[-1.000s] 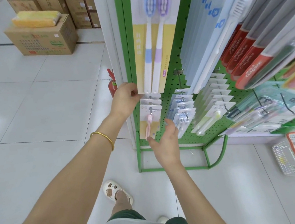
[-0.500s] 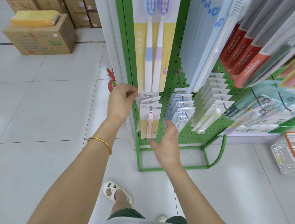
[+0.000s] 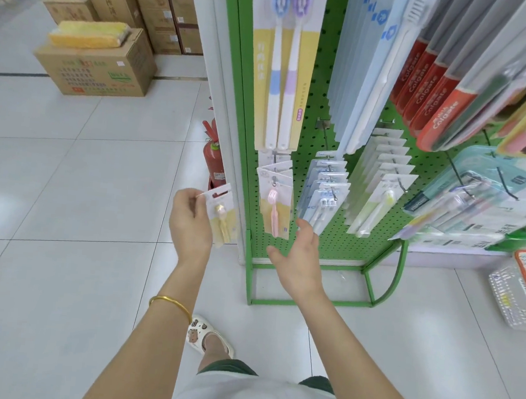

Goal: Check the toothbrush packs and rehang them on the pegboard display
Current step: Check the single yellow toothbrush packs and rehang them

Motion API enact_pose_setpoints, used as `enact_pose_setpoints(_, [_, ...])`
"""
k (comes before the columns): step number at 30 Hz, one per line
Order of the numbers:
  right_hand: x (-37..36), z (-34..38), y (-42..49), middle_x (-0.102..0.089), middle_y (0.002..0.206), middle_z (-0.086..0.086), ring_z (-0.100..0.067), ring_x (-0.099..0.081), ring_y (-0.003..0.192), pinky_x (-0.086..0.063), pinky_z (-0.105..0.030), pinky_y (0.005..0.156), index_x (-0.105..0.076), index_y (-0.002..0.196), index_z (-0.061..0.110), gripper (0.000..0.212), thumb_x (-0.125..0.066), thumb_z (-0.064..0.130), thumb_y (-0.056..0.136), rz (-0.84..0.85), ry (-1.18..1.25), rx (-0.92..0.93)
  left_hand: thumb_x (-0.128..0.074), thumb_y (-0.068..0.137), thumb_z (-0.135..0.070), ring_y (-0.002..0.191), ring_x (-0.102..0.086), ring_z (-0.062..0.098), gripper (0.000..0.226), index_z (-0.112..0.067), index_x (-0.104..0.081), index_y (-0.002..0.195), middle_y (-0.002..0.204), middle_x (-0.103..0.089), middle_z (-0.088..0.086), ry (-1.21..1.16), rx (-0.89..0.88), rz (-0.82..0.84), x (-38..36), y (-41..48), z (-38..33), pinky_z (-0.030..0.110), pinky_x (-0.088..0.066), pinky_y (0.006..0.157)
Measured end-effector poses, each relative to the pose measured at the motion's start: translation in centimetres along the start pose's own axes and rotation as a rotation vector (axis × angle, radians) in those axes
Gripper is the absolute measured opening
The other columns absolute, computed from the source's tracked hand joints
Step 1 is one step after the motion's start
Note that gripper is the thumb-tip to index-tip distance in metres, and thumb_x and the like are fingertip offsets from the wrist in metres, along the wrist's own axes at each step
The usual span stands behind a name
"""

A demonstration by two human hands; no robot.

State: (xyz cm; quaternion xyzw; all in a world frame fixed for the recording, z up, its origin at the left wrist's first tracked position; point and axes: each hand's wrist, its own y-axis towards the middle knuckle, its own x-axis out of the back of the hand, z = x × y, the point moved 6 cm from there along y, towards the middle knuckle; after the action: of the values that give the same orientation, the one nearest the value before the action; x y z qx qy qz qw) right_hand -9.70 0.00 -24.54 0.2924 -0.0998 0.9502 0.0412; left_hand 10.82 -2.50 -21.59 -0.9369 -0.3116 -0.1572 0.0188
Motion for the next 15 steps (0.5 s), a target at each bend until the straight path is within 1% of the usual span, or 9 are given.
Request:
enact_pose_setpoints(2, [-0.1, -0.4, -0.6, -0.036, 0.138, -0.009, -0.023, -0.040, 0.125, -0.033, -0.027, 0.096, -0.031, 0.141, 0.010, 0.063, -0.064, 0.020, 0.088, 0.040, -0.011, -0.014, -0.047, 0.096, -0.013, 0.076, -0.051, 0.005, 0.008, -0.016, -0.054, 0.096, 0.082, -0.054, -0.014, 0.001, 0.021, -0.007, 0.5, -1.7, 0.8, 0.024, -0.039, 0.074])
enact_pose_setpoints(5, [0.1, -1.3, -1.6, -0.046, 0.133, -0.007, -0.018, -0.045, 0.120, -0.035, -0.025, 0.094, -0.045, 0.133, 0.012, 0.046, -0.059, 0.024, 0.091, 0.104, -0.030, -0.007, -0.049, 0.095, -0.012, 0.074, -0.053, -0.002, 0.008, -0.017, -0.055, 0.094, 0.082, -0.057, -0.015, -0.025, 0.041, 0.018, 0.3, -4.5, 1.1, 0.027, -0.042, 0.075])
enact_pose_setpoints(6, [0.3, -1.6, -2.0, -0.049, 0.131, -0.006, -0.017, -0.047, 0.118, -0.036, -0.024, 0.095, -0.048, 0.131, 0.013, 0.042, -0.058, 0.025, 0.092, 0.118, -0.010, -0.003, -0.050, 0.095, -0.011, 0.075, -0.054, -0.001, 0.010, -0.019, -0.055, 0.092, 0.083, -0.058, -0.014, -0.045, 0.048, 0.040, 0.0, -5.4, 1.0, 0.029, -0.045, 0.076])
enact_pose_setpoints(8, [0.9, -2.4, -2.8, -0.054, 0.127, -0.003, -0.015, -0.051, 0.114, -0.041, -0.029, 0.098, -0.053, 0.128, 0.014, 0.038, -0.057, 0.027, 0.092, 0.149, 0.056, -0.011, -0.050, 0.094, -0.010, 0.079, -0.059, 0.008, 0.015, -0.023, -0.056, 0.088, 0.086, -0.062, -0.008, -0.114, 0.074, 0.093, -1.0, -6.9, 0.8, 0.038, -0.051, 0.080])
enact_pose_setpoints(9, [1.4, -2.8, -3.2, -0.058, 0.122, -0.001, -0.013, -0.053, 0.109, -0.043, -0.031, 0.096, -0.056, 0.124, 0.015, 0.034, -0.057, 0.028, 0.093, 0.163, 0.096, -0.024, -0.051, 0.094, -0.010, 0.082, -0.061, 0.013, 0.017, -0.024, -0.056, 0.087, 0.089, -0.065, -0.002, -0.147, 0.093, 0.121, -1.6, -7.6, 0.5, 0.043, -0.052, 0.082])
enact_pose_setpoints(10, [2.0, -3.2, -3.6, -0.062, 0.113, 0.000, -0.012, -0.054, 0.101, -0.044, -0.029, 0.092, -0.060, 0.118, 0.016, 0.027, -0.056, 0.026, 0.093, 0.169, 0.140, -0.032, -0.051, 0.094, -0.010, 0.085, -0.062, 0.017, 0.017, -0.025, -0.056, 0.086, 0.092, -0.066, 0.003, -0.170, 0.110, 0.142, -2.2, -8.2, 0.2, 0.045, -0.052, 0.083])
enact_pose_setpoints(12, [3.4, -4.2, -4.2, -0.062, 0.090, 0.000, -0.012, -0.053, 0.084, -0.044, -0.031, 0.083, -0.064, 0.098, 0.013, 0.012, -0.054, 0.017, 0.094, 0.144, 0.234, -0.032, -0.051, 0.094, -0.009, 0.084, -0.062, 0.018, 0.019, -0.026, -0.056, 0.085, 0.095, -0.067, 0.007, -0.207, 0.122, 0.174, -3.3, -9.3, -0.9, 0.043, -0.051, 0.082])
enact_pose_setpoints(14, [4.7, -5.1, -4.9, -0.055, 0.076, -0.002, -0.014, -0.049, 0.073, -0.045, -0.037, 0.074, -0.062, 0.083, 0.010, 0.013, -0.054, 0.011, 0.093, 0.115, 0.313, -0.027, -0.050, 0.095, -0.007, 0.084, -0.059, 0.015, 0.020, -0.025, -0.056, 0.086, 0.094, -0.066, 0.003, -0.249, 0.101, 0.215, -4.7, -10.5, -2.4, 0.034, -0.049, 0.080])
enact_pose_setpoints(15, [5.3, -5.3, -5.2, -0.053, 0.072, -0.002, -0.015, -0.046, 0.070, -0.043, -0.036, 0.070, -0.061, 0.079, 0.011, 0.015, -0.055, 0.011, 0.093, 0.103, 0.344, -0.025, -0.049, 0.095, -0.007, 0.086, -0.059, 0.014, 0.019, -0.023, -0.055, 0.088, 0.094, -0.064, 0.000, -0.266, 0.083, 0.237, -5.4, -11.0, -3.1, 0.030, -0.047, 0.080])
